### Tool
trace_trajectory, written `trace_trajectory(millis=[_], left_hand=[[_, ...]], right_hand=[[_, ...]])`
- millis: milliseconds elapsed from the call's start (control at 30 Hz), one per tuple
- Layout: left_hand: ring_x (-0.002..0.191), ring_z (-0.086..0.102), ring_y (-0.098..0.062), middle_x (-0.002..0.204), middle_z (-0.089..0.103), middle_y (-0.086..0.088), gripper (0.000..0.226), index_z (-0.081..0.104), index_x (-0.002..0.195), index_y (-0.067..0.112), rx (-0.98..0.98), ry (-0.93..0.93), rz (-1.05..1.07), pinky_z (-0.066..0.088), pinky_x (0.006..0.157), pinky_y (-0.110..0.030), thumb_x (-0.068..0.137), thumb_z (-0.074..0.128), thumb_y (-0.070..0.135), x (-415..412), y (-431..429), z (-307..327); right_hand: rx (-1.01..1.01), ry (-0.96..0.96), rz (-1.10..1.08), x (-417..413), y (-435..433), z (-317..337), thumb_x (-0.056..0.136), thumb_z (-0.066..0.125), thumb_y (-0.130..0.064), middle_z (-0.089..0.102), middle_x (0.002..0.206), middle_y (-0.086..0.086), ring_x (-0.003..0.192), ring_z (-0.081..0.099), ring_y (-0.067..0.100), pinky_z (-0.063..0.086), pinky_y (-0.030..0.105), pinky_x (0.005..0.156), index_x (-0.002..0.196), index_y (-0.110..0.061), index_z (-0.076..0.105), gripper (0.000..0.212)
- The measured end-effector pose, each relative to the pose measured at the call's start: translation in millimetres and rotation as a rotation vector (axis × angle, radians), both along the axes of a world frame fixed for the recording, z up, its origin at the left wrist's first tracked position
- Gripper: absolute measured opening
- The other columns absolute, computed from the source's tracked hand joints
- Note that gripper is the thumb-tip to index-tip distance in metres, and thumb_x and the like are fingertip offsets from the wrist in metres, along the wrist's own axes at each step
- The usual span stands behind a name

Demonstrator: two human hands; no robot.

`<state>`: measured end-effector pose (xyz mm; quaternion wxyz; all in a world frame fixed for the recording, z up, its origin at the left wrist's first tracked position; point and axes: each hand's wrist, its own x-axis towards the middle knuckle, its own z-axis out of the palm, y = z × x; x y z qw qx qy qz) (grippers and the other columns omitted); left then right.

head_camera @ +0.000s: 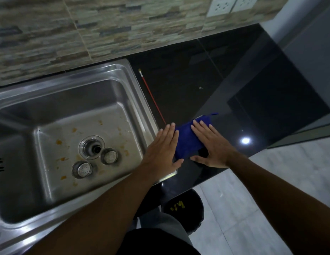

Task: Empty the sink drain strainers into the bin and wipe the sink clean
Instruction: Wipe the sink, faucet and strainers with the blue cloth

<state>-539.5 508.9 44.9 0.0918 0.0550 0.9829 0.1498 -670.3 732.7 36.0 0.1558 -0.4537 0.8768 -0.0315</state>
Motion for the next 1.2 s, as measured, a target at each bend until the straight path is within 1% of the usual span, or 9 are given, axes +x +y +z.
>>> trace_trajectory(millis=[200,367,533,667,733,833,967,1067,1200], left_hand=[[0.157,0.002,-0.036,0.167,0.002,-0.025,0.095,0.004,0.158,-0.004,-0.221,-0.077,-0.036,-0.001,0.129,-0.048,0.098,0.032,0.065,-11,20,-3],[0.154,0.005,-0.046,0.163,0.005,-0.035,0.06,0.002,0.153,-0.014,-0.263,-0.176,-0.017,0.004,0.127,-0.054,0.109,0.024,0.021,-20,30,2],[0.157,0.012,-0.028,0.167,0.013,-0.019,0.055,0.017,0.156,-0.003,-0.095,-0.278,0.0,0.017,0.125,-0.039,0.109,0.032,0.022,-37,14,27],[0.154,0.023,-0.019,0.167,0.023,-0.009,0.054,0.034,0.154,0.008,0.088,-0.162,0.142,0.028,0.123,-0.035,0.108,0.037,0.036,-9,-6,34],[0.153,0.027,-0.02,0.166,0.026,-0.009,0.058,0.035,0.153,0.009,0.142,-0.1,0.275,0.028,0.122,-0.035,0.106,0.039,0.044,16,-13,32],[0.154,0.024,-0.023,0.166,0.026,-0.01,0.065,0.032,0.156,0.01,0.187,-0.105,0.408,0.019,0.124,-0.035,0.104,0.038,0.049,59,-37,26],[0.15,0.033,-0.027,0.161,0.037,-0.013,0.06,0.037,0.153,0.01,0.134,-0.106,0.575,0.023,0.125,-0.04,0.105,0.026,0.043,117,-87,22],[0.141,0.045,-0.03,0.153,0.047,-0.014,0.048,0.043,0.149,0.01,0.165,-0.052,0.833,0.034,0.118,-0.042,0.106,0.039,0.029,162,-124,28],[0.141,0.044,-0.033,0.152,0.048,-0.018,0.046,0.045,0.148,0.006,0.146,-0.041,1.045,0.032,0.12,-0.046,0.107,0.037,0.025,241,-173,36]], right_hand=[[0.046,0.069,-0.019,3,-3,-9,0.095,0.016,-0.079,-0.006,0.168,0.001,0.155,-0.008,0.018,0.002,0.042,0.125,0.161,-0.026,-0.004,0.087],[0.098,0.128,0.057,3,-4,0,0.1,0.003,-0.067,-0.007,0.167,0.005,0.153,-0.007,0.025,-0.003,0.04,0.121,0.16,-0.035,-0.001,0.068],[0.055,0.161,-0.023,12,-30,18,0.086,0.032,-0.081,0.041,0.153,0.014,0.145,0.035,0.032,0.026,0.045,0.119,0.151,-0.028,0.037,0.084],[-0.166,0.004,0.009,21,-57,18,0.094,0.062,-0.034,0.028,0.163,0.004,0.154,0.017,0.024,0.011,0.039,0.126,0.154,-0.02,0.038,0.066],[-0.198,-0.105,-0.021,31,-63,16,0.089,0.064,-0.004,0.026,0.165,0.002,0.155,0.013,0.022,0.009,0.04,0.128,0.156,-0.018,0.033,0.075],[-0.291,-0.12,-0.122,52,-70,20,0.084,0.059,0.011,0.032,0.162,0.004,0.153,0.022,0.024,0.011,0.036,0.127,0.155,-0.016,0.033,0.081],[-0.466,-0.193,-0.136,86,-105,40,0.08,0.059,0.015,0.048,0.151,0.012,0.142,0.044,0.03,0.028,0.04,0.123,0.149,-0.009,0.044,0.075],[-0.551,-0.294,-0.079,123,-149,53,0.078,0.061,0.014,0.052,0.146,0.018,0.132,0.054,0.034,0.043,0.049,0.112,0.145,-0.002,0.048,0.07],[-0.585,-0.438,-0.012,184,-222,59,0.086,0.048,-0.022,0.045,0.152,0.017,0.139,0.045,0.025,0.036,0.037,0.118,0.146,-0.004,0.047,0.062]])
